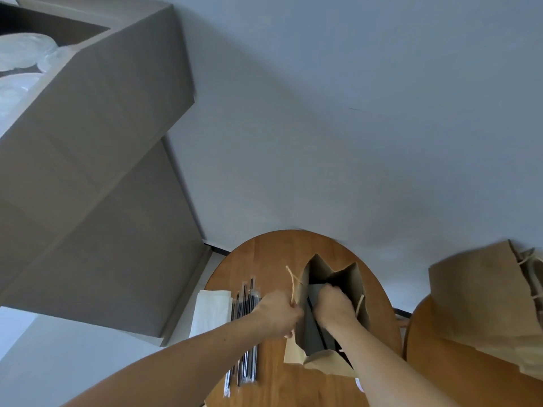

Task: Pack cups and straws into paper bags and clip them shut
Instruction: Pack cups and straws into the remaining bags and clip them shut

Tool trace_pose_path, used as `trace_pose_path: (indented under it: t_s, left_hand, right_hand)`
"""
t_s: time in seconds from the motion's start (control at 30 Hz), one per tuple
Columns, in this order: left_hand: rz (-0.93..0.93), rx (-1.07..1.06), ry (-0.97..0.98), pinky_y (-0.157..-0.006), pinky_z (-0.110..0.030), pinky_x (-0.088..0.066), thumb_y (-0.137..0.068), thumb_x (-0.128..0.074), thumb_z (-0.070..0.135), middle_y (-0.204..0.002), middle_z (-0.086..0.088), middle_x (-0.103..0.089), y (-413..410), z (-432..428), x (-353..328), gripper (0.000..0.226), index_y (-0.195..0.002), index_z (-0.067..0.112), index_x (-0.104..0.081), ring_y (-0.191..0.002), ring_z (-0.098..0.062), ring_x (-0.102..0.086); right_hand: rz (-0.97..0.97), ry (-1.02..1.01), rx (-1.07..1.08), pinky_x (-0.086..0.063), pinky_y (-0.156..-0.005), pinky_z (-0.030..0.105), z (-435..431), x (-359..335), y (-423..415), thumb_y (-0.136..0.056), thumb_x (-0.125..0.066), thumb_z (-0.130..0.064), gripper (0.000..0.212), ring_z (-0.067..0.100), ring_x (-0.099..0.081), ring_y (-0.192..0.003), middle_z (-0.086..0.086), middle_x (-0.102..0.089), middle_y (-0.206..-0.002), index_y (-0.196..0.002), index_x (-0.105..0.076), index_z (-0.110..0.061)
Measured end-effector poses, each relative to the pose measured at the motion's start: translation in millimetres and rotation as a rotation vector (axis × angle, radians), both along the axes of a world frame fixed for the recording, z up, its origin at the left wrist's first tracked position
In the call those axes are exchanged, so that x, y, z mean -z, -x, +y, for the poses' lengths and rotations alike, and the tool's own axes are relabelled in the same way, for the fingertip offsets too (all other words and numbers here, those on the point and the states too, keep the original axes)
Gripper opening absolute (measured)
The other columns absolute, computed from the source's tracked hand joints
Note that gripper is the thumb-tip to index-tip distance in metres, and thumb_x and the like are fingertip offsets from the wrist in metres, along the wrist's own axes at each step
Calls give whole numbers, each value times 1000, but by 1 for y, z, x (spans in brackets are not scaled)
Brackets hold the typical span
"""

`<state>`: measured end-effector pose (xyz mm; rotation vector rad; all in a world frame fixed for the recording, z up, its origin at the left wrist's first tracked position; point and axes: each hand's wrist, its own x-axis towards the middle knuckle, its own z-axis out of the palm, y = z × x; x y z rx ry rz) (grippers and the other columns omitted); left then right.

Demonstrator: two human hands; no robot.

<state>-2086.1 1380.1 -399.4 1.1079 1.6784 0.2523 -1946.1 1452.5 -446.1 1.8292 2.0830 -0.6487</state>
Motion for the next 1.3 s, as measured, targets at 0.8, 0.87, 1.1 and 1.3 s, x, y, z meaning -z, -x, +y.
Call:
trace_pose_path:
  t_s: [0.8,0.87,1.1,1.3]
  left_hand:
    - [-151,76,-77,-91,-39,-56,-71,-76,43,-109,2,-69,-57,-6,8,60,-124,25,-55,-100,-17,-67]
    - [-5,85,-105,-84,-41,-58,-79,-71,37,-99,-2,-71,-62,0,7,42,-115,20,-61,-91,-19,-69]
    - [296,208,-117,-65,-30,-46,-96,-47,24,-76,-1,-55,-72,21,0,23,-73,20,-49,-77,-24,-59]
    - [358,397,-169,-60,-29,-43,-98,-44,22,-70,1,-52,-58,36,-9,32,-67,27,-42,-69,-20,-54]
  right_hand:
    - [896,375,595,-59,-80,45,-18,-39,-61,-102,-38,-48,46,25,-72,-87,5,-74,-96,-98,-71,-16]
    - [901,342,564,-57,-85,49,-17,-37,-60,-102,-39,-38,42,28,-70,-92,9,-73,-98,-97,-72,-13]
    - [752,148,183,-53,-87,31,-7,-32,-79,-97,-51,-19,23,15,-64,-103,-9,-69,-107,-107,-71,-24]
    - [410,-473,-242,-48,-96,30,10,-31,-103,-80,-76,-28,40,16,-52,-114,-4,-57,-120,-117,-61,-24]
